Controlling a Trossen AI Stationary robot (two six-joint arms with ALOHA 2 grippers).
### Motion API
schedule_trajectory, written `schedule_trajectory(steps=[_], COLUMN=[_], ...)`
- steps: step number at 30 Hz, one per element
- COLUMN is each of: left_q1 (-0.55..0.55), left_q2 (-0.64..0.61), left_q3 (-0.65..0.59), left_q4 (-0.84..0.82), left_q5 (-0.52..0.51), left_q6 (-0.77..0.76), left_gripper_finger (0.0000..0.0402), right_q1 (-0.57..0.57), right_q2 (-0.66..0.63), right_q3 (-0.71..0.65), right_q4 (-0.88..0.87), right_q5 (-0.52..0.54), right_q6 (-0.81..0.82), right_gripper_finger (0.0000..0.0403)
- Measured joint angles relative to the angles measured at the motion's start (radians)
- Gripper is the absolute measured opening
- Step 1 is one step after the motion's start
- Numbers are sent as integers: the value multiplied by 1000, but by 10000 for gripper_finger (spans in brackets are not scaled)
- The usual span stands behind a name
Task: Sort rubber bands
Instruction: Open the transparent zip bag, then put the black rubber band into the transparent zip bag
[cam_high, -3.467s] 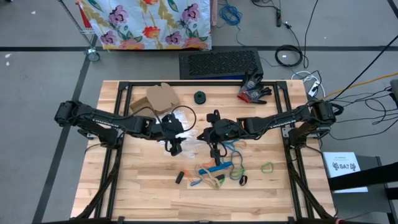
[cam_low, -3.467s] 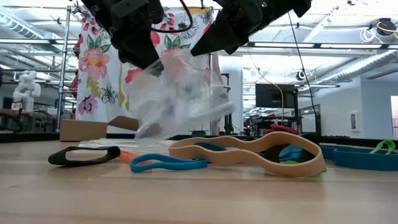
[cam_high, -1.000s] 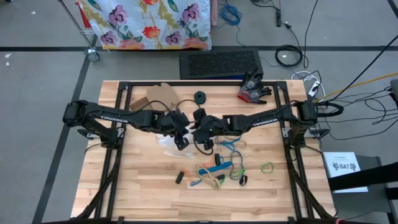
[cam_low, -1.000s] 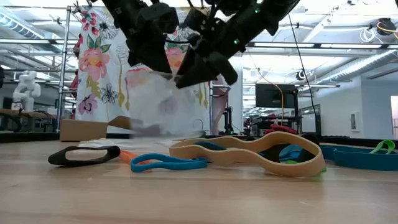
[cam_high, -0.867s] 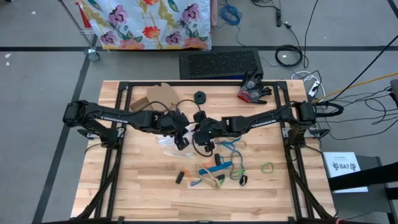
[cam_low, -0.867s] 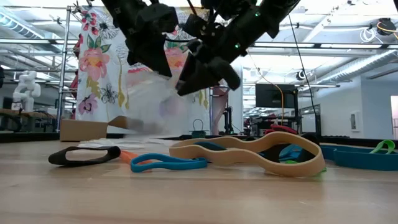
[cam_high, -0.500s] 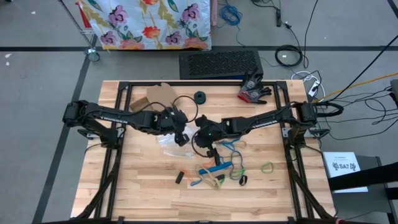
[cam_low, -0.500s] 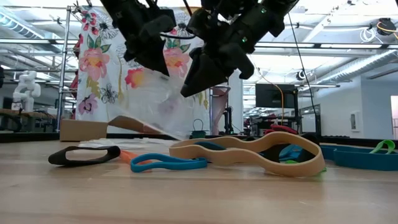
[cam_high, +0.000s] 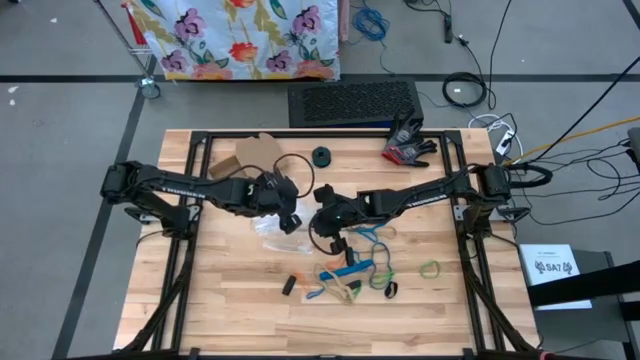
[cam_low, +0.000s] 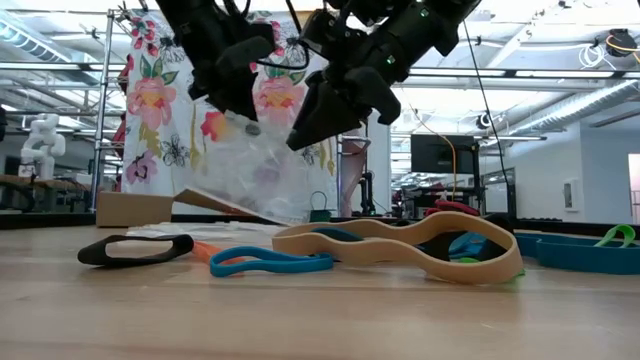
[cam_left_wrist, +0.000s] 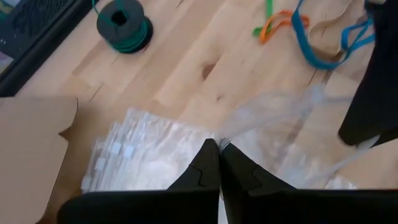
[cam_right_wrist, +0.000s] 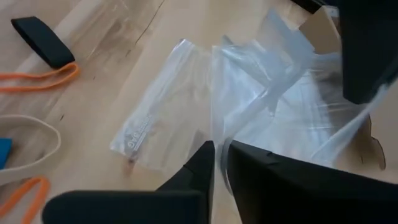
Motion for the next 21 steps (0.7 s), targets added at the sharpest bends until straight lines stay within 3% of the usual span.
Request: schedule_trajectory(steps=[12, 21], left_q1=[0, -27], left_q2=[1, 1], left_q3=[-53, -53], left_q4=[-10, -35], left_q5=[-7, -132], left_q6=[0, 43], left_gripper_finger=[0, 0], right_q1=[0, -30], right_q2=[-81, -191], right_q3=[-1, -33], right_q4=[-70, -434], right_q5=[112, 114], right_q6=[9, 298], right_gripper_finger=[92, 94])
